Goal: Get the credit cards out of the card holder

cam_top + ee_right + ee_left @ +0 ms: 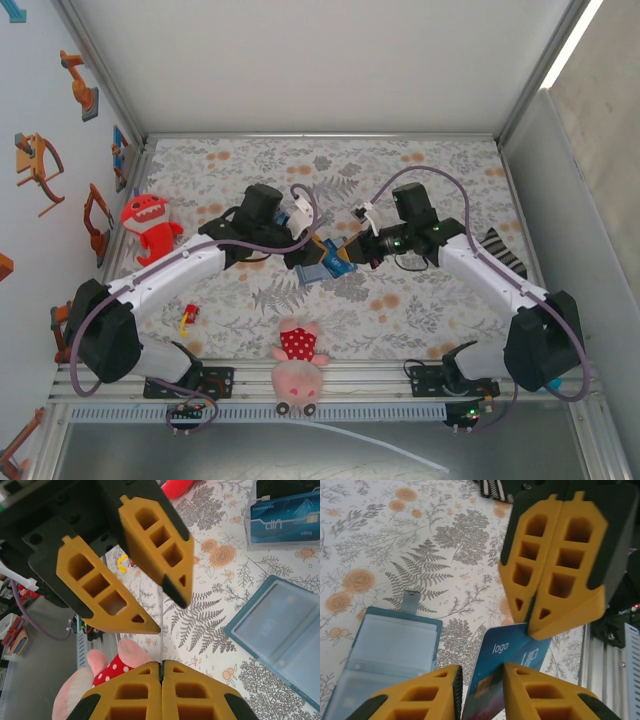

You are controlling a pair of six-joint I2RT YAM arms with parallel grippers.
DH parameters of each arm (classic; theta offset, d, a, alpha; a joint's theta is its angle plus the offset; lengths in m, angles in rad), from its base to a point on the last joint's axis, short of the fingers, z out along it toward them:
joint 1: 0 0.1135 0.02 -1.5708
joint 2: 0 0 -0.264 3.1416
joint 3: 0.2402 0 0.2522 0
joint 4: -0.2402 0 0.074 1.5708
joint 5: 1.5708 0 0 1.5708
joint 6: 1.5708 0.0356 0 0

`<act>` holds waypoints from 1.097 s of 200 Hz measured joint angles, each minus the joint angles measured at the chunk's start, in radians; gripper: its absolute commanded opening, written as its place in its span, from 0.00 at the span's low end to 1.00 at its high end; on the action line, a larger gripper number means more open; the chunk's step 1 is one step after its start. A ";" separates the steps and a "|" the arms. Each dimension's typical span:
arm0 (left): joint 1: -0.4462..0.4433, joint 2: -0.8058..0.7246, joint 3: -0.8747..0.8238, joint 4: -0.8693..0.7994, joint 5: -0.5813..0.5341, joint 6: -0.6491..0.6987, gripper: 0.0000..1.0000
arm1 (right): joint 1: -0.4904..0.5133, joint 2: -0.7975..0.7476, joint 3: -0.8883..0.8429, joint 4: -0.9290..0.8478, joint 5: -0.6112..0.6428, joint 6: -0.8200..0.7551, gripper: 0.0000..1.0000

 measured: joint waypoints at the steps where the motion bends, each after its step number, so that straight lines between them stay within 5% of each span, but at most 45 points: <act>1: 0.000 0.000 0.000 -0.001 0.003 -0.005 0.09 | 0.000 0.001 0.000 -0.002 0.001 -0.002 0.00; 9: 0.000 0.000 0.000 -0.010 0.021 0.000 0.00 | 0.000 0.004 0.002 -0.006 0.006 -0.009 0.00; 42: 0.000 0.002 0.001 -0.026 0.050 0.013 0.00 | -0.001 0.010 0.002 -0.020 0.019 -0.026 0.00; 66: 0.000 0.002 0.001 -0.023 0.050 0.012 0.00 | 0.002 0.010 0.002 -0.011 0.043 -0.025 0.34; 114: 0.002 -0.061 -0.096 0.085 -0.046 -0.064 0.00 | 0.003 -0.022 -0.014 0.064 0.138 0.039 0.47; 191: 0.004 -0.314 -0.379 0.482 -0.326 -0.459 0.00 | 0.003 -0.099 -0.220 0.514 0.242 0.392 0.55; 198: 0.005 -0.315 -0.393 0.517 -0.334 -0.494 0.00 | 0.003 -0.082 -0.231 0.576 0.234 0.438 0.79; 219: 0.006 -0.307 -0.421 0.612 -0.343 -0.586 0.00 | 0.003 -0.019 -0.255 0.753 0.208 0.549 0.81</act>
